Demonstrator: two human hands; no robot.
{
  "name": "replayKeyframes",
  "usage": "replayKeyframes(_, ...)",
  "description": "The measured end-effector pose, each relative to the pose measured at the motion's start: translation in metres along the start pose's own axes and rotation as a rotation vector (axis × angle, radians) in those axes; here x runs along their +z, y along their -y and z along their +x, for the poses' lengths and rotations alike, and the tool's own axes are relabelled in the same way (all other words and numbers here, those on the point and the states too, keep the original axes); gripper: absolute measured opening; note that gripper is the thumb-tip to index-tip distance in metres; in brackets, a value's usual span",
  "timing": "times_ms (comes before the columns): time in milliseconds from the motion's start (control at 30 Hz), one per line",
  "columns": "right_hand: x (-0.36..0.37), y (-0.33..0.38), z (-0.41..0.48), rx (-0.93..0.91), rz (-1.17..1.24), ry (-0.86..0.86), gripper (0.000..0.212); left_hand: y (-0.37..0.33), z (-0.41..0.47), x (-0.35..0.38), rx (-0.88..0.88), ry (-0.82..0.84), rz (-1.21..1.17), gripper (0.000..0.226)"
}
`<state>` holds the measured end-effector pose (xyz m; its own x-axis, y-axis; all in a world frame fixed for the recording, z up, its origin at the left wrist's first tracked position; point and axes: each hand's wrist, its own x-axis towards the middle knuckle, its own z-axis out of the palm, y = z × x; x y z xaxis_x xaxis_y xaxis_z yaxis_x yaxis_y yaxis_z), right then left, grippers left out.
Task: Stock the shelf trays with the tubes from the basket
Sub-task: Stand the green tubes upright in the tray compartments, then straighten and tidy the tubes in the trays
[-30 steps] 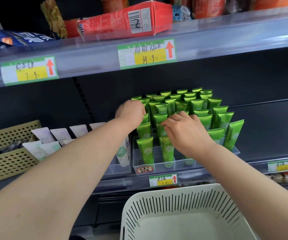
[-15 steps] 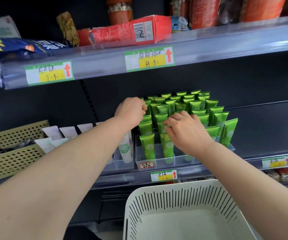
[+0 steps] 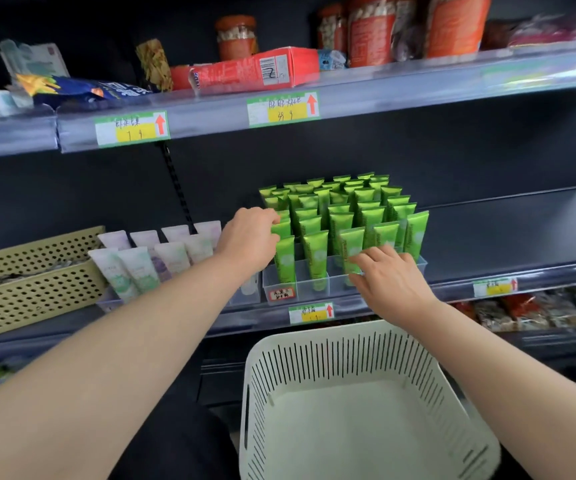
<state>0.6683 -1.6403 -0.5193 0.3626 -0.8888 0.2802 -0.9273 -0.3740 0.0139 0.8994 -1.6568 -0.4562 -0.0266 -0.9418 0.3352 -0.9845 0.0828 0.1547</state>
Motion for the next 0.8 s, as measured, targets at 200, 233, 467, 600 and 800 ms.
replayKeyframes(200, 0.020, -0.010, -0.017, 0.058, -0.003, 0.110, 0.049, 0.001, -0.034, 0.028, -0.057, 0.135, 0.067, 0.031)
replayKeyframes(233, 0.022, -0.011, -0.017, 0.063, 0.002, 0.120, 0.051, 0.002, -0.038, 0.033, -0.072, 0.162, 0.092, 0.029)
replayKeyframes(467, 0.034, -0.015, -0.010, 0.083, 0.008, 0.125, 0.063, 0.002, -0.044, 0.059, -0.177, 0.275, 0.130, 0.014)
replayKeyframes(600, 0.040, -0.021, -0.006, 0.100, -0.002, 0.136, 0.066, -0.002, -0.044, 0.066, -0.173, 0.300, 0.134, 0.012)
replayKeyframes(800, 0.048, -0.025, -0.002, 0.101, 0.008, 0.150, 0.068, -0.008, -0.046, 0.073, -0.186, 0.318, 0.144, 0.013)
